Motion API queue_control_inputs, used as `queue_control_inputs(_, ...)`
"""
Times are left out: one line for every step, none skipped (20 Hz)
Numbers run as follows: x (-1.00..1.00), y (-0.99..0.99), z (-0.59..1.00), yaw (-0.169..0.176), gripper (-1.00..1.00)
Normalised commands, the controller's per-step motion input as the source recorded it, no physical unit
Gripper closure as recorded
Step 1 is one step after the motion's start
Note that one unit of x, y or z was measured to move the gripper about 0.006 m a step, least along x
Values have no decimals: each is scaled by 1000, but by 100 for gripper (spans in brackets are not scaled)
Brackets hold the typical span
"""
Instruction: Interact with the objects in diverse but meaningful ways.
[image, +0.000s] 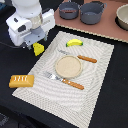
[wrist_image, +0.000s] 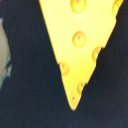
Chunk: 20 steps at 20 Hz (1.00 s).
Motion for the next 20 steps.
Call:
queue_control_inputs(-100,-46,-383,0,-100)
queue_control_inputs(-111,-26,-377,0,-100)
queue_control_inputs(-117,-31,-380,0,-100)
queue_control_inputs(-106,-29,-363,0,100)
queue_control_inputs(-114,-29,-366,0,100)
queue_control_inputs(-103,-23,-349,0,100)
queue_control_inputs(-94,-9,-329,0,100)
queue_control_inputs(-91,-14,-300,0,100)
queue_control_inputs(-71,-3,-286,0,100)
queue_control_inputs(-77,-6,-257,0,100)
queue_control_inputs(-49,-3,-231,0,100)
queue_control_inputs(-11,0,-231,0,100)
queue_control_inputs(-17,0,-214,0,100)
queue_control_inputs(-26,-3,-231,0,100)
queue_control_inputs(0,0,-203,0,100)
queue_control_inputs(0,0,-174,0,100)
queue_control_inputs(60,0,11,0,100)
queue_control_inputs(83,0,443,0,100)
queue_control_inputs(97,166,1000,0,100)
queue_control_inputs(160,326,1000,29,100)
